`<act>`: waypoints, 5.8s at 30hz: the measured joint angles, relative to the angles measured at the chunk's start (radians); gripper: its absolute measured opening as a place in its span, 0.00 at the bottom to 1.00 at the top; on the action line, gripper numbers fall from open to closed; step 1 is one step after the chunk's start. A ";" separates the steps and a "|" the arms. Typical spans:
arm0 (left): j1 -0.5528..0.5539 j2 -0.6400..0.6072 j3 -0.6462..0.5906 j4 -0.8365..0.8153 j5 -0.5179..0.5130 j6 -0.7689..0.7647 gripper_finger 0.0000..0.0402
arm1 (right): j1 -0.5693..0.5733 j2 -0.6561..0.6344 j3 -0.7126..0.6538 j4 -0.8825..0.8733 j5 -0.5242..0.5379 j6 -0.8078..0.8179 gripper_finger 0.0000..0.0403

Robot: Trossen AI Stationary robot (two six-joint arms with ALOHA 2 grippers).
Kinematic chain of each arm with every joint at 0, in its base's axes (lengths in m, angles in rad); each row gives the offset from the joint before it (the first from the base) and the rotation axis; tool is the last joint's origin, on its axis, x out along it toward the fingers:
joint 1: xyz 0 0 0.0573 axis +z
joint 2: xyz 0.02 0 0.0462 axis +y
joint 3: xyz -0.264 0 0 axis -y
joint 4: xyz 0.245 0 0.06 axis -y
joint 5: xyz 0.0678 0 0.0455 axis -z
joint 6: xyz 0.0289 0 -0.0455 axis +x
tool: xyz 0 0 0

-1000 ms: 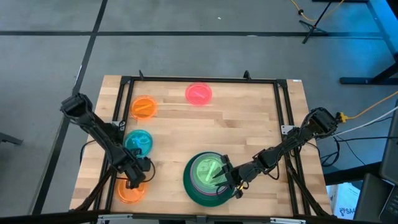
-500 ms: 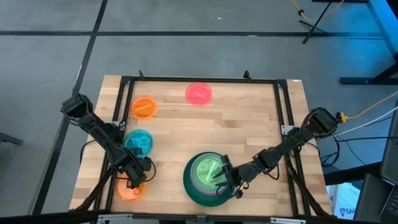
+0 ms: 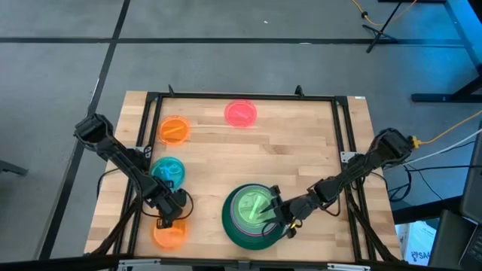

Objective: Stack plastic plates
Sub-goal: Stack the bottom orange transparent plate on top of the green transparent plate, then stack the blue transparent plate on top of the bottom orange transparent plate

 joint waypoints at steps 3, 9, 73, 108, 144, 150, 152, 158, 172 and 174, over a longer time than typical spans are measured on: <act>0.017 -0.017 0.014 -0.012 -0.010 -0.001 0.01 | 0.000 -0.068 0.000 -0.082 -0.006 0.046 0.35; 0.065 -0.058 0.068 -0.022 -0.042 -0.031 0.00 | 0.003 -0.187 0.000 -0.293 -0.019 0.176 0.35; 0.388 0.249 0.357 0.542 -0.422 0.476 0.13 | 0.241 -0.189 0.000 -0.626 0.407 0.494 0.35; 0.187 0.105 0.356 -0.338 -0.422 -0.148 0.22 | 0.241 -0.186 0.000 -0.628 0.433 0.494 0.35; 0.268 0.104 0.079 -0.267 -0.288 -0.312 0.22 | 0.241 -0.186 0.000 -0.627 0.486 0.501 0.35; 0.266 0.104 0.079 -0.267 -0.301 -0.267 0.18 | 0.241 -0.186 0.000 -0.627 0.486 0.501 0.35; 0.266 0.104 0.079 -0.266 -0.302 -0.260 0.14 | 0.241 -0.186 0.000 -0.627 0.486 0.498 0.35; 0.267 0.105 0.075 -0.278 -0.331 -0.233 0.03 | 0.241 -0.186 0.000 -0.626 0.486 0.498 0.35; 0.259 0.105 0.158 -0.292 -0.364 -0.127 0.01 | 0.241 -0.186 0.000 -0.622 0.486 0.497 0.35; 0.254 0.105 0.193 -0.292 -0.378 -0.098 0.01 | 0.241 -0.186 0.000 -0.622 0.486 0.497 0.35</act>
